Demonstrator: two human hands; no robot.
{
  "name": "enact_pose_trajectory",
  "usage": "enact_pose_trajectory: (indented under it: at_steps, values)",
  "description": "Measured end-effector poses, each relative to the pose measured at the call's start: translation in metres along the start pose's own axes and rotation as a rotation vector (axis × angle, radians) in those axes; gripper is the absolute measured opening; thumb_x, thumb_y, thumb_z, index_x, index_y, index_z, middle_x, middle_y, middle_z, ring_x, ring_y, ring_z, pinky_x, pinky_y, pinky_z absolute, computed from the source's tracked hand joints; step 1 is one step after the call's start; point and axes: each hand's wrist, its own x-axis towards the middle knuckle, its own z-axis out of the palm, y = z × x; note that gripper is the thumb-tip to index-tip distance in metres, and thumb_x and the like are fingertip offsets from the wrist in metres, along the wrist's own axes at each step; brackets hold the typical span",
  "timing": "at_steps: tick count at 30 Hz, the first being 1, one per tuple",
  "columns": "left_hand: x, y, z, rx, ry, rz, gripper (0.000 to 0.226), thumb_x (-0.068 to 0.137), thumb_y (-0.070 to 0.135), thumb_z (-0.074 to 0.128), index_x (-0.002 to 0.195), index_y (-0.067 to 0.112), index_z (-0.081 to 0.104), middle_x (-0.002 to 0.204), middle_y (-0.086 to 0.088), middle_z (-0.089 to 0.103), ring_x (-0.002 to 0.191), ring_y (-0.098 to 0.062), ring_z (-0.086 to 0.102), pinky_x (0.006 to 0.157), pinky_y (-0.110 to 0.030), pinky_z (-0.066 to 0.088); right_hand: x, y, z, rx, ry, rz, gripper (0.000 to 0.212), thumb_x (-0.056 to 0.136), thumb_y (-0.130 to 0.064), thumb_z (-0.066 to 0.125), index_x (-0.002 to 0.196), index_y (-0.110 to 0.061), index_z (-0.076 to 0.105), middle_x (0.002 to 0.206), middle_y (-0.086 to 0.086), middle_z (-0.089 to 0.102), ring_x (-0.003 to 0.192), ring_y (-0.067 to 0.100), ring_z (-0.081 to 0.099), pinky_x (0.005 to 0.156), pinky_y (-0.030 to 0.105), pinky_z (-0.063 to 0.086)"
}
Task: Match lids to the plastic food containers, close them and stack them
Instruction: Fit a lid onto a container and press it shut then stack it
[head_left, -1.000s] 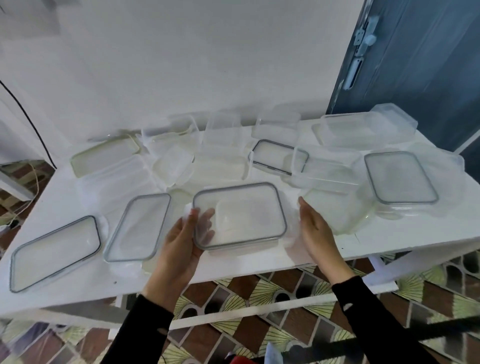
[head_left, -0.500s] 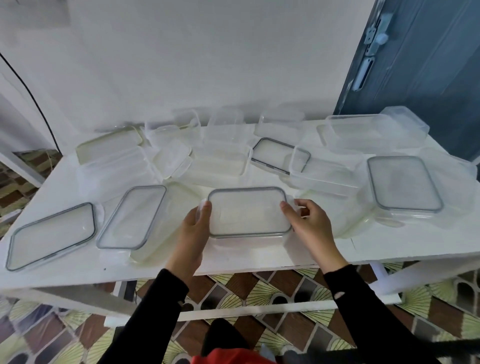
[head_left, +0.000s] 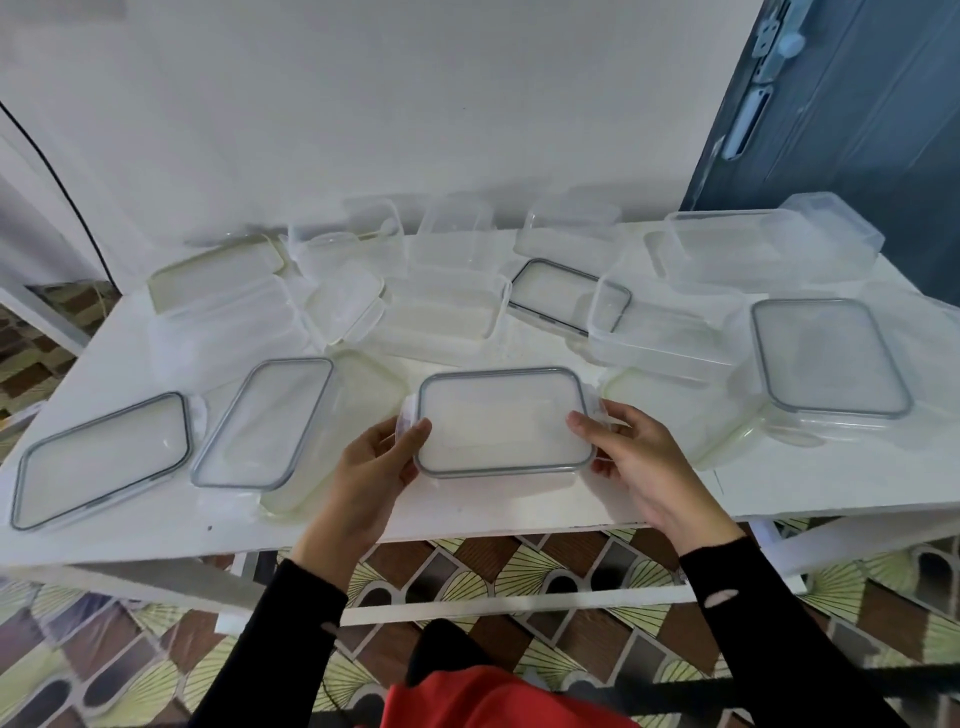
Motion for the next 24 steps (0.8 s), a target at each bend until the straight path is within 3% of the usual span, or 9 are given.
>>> enact_pose_trajectory:
  at_steps: [4, 8, 12, 14, 18, 21, 24]
  values:
    - [0.001, -0.002, 0.005, -0.022, 0.048, 0.032, 0.043, 0.071, 0.030, 0.073, 0.108, 0.011, 0.066, 0.101, -0.014, 0.056, 0.092, -0.024, 0.048, 0.088, -0.036, 0.044, 0.006, -0.004, 0.003, 0.046, 0.006, 0.056, 0.063, 0.067, -0.034, 0.082, 0.116, 0.001, 0.064, 0.082, 0.009, 0.063, 0.059, 0.014, 0.054, 0.053, 0.024, 0.045]
    - [0.001, -0.003, 0.007, -0.012, 0.066, 0.034, 0.040, 0.069, 0.032, 0.074, 0.104, 0.014, 0.067, 0.100, -0.013, 0.055, 0.091, -0.024, 0.049, 0.087, -0.037, 0.046, 0.005, -0.003, 0.004, 0.068, 0.021, 0.061, 0.046, 0.066, -0.036, 0.082, 0.092, -0.001, 0.066, 0.070, 0.010, 0.052, 0.051, 0.014, 0.046, 0.050, 0.026, 0.043]
    - [0.005, -0.005, 0.004, -0.003, 0.050, 0.021, 0.049, 0.068, 0.030, 0.074, 0.112, 0.010, 0.064, 0.103, -0.015, 0.057, 0.094, -0.026, 0.050, 0.094, -0.042, 0.044, 0.005, -0.006, 0.002, 0.050, -0.010, 0.105, 0.029, 0.076, -0.027, 0.080, 0.088, -0.005, 0.065, 0.078, 0.012, 0.053, 0.055, 0.015, 0.047, 0.046, 0.024, 0.045]
    - [0.007, -0.006, 0.003, -0.004, 0.063, 0.008, 0.055, 0.072, 0.028, 0.073, 0.122, 0.008, 0.059, 0.106, -0.015, 0.064, 0.096, -0.026, 0.055, 0.100, -0.046, 0.044, 0.006, -0.008, 0.002, 0.074, -0.030, 0.141, 0.028, 0.078, -0.024, 0.079, 0.089, -0.005, 0.064, 0.082, 0.013, 0.051, 0.057, 0.017, 0.045, 0.042, 0.022, 0.044]
    - [0.007, -0.009, 0.005, 0.001, 0.130, 0.042, 0.047, 0.088, 0.021, 0.067, 0.131, 0.011, 0.050, 0.105, -0.011, 0.065, 0.094, -0.023, 0.058, 0.100, -0.047, 0.046, 0.007, -0.013, 0.003, 0.072, -0.040, 0.206, 0.032, 0.079, -0.023, 0.078, 0.096, -0.001, 0.064, 0.079, 0.012, 0.049, 0.056, 0.017, 0.043, 0.043, 0.024, 0.042]
    - [0.003, -0.015, 0.011, 0.305, 0.185, 0.241, 0.046, 0.091, 0.030, 0.064, 0.134, 0.028, 0.048, 0.119, -0.007, 0.057, 0.099, -0.019, 0.057, 0.089, -0.040, 0.049, 0.008, -0.016, 0.002, 0.088, -0.073, 0.266, 0.035, 0.078, -0.026, 0.079, 0.097, -0.002, 0.063, 0.080, 0.010, 0.053, 0.058, 0.017, 0.046, 0.049, 0.027, 0.042]
    - [0.001, -0.021, 0.016, 0.784, 0.284, 0.570, 0.034, 0.096, 0.022, 0.058, 0.129, 0.025, 0.058, 0.137, -0.011, 0.044, 0.117, -0.024, 0.046, 0.100, -0.035, 0.035, 0.003, -0.012, 0.003, -0.138, 0.018, 0.119, 0.047, 0.082, -0.038, 0.076, 0.108, -0.002, 0.061, 0.084, 0.009, 0.060, 0.062, 0.017, 0.054, 0.058, 0.030, 0.048]
